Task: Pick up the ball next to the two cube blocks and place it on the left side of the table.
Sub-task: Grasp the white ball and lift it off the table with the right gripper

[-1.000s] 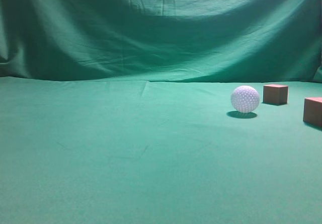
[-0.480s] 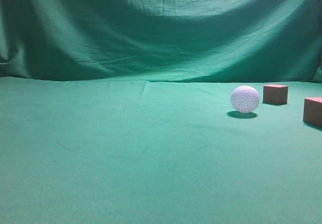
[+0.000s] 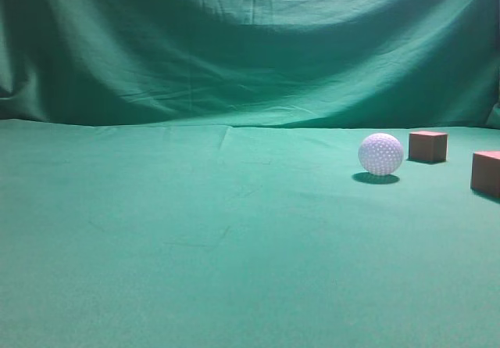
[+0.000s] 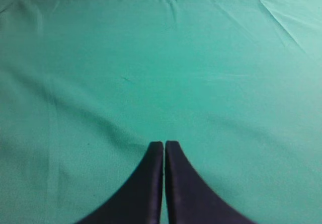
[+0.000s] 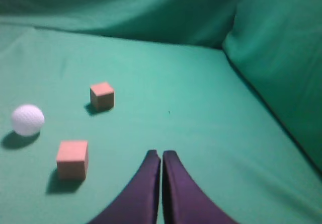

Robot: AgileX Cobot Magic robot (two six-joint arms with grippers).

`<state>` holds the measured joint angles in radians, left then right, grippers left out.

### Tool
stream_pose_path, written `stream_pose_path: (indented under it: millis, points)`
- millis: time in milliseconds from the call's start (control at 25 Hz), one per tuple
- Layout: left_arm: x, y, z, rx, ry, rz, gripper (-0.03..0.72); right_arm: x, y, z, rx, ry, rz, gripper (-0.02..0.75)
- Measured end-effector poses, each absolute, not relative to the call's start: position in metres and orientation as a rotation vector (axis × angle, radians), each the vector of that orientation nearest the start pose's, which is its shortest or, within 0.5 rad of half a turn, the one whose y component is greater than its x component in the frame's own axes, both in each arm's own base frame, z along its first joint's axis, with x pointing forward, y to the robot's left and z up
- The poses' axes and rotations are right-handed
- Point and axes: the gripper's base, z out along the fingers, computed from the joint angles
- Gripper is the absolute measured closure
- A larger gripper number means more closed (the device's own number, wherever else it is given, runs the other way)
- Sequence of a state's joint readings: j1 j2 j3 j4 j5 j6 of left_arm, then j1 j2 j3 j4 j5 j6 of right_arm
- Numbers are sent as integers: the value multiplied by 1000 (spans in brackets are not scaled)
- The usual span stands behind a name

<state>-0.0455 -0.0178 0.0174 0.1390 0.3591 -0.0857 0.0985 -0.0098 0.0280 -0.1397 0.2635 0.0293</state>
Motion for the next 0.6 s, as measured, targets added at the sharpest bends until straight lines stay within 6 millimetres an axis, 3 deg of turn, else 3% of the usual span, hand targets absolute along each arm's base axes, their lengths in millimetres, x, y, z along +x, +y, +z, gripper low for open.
stream_pose_path:
  millis: [320,480,600]
  points:
    - [53,2,176,49,1838,44,688,57,5,199,-156,1548,-15,738]
    - [53,2,176,49,1838,44,688,54,7,219,-105,1339,73,738]
    - [53,2,176,49,1838,44,688,51,6,236,-39,1364,133,738]
